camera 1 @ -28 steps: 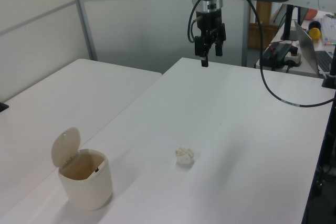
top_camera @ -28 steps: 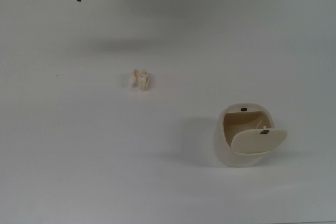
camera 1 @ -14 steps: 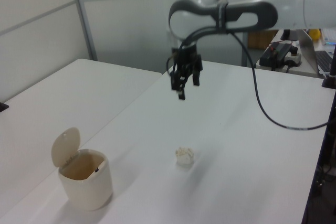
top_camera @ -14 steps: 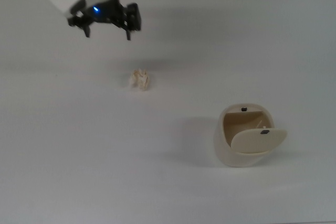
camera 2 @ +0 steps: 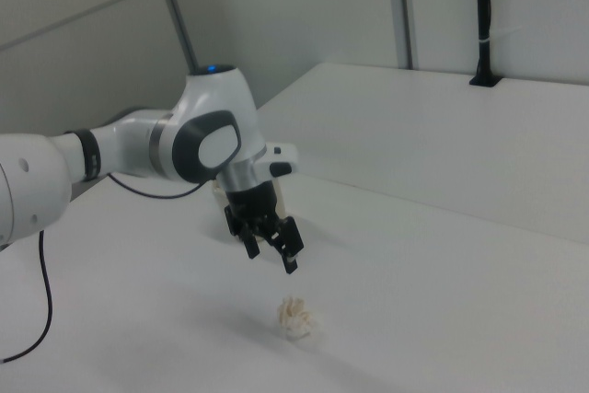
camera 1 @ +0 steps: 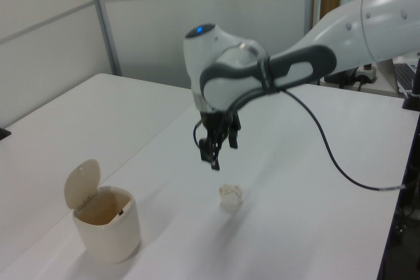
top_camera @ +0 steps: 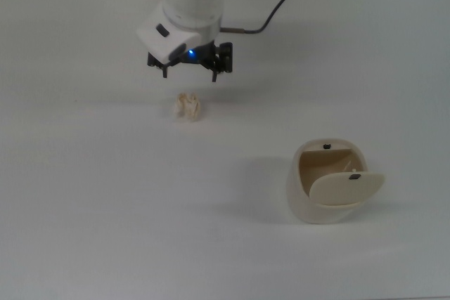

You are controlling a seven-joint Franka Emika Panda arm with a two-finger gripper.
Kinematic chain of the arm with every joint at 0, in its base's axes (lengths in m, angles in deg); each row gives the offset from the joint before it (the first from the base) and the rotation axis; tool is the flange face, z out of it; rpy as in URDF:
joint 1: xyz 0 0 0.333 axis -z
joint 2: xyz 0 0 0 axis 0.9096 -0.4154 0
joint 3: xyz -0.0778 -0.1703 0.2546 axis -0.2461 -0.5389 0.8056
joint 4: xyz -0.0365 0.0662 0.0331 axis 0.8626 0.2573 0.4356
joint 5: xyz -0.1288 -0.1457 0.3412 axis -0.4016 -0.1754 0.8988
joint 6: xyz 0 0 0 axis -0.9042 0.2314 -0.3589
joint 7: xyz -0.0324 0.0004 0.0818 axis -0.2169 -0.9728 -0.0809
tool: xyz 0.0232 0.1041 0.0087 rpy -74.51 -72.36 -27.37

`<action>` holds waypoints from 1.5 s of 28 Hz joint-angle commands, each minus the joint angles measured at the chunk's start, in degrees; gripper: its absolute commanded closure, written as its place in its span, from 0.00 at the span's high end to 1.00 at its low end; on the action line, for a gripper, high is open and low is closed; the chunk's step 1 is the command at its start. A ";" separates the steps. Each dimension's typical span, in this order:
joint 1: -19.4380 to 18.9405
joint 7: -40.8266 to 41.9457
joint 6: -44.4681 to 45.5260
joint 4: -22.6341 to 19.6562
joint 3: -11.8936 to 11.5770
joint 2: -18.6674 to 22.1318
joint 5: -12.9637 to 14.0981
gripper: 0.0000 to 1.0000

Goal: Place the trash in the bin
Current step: 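Lower the open gripper down onto the crumpled white paper ball, then close the gripper on the paper ball and lift it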

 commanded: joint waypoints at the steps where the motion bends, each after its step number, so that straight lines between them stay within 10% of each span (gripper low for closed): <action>1: -2.20 -4.78 -4.44 -3.12 -0.43 -2.17 -3.03 1.00; 25: -3.26 -10.15 -13.41 -8.04 -0.52 -7.10 -8.40 0.93; 28: -3.08 -9.88 -13.59 -8.13 -0.52 -7.10 -9.10 0.78; 35: -2.64 -9.53 -13.50 -8.13 -0.52 -7.10 -9.28 0.09; 42: -2.64 -10.15 -13.23 -7.69 -0.78 -6.84 -8.84 0.00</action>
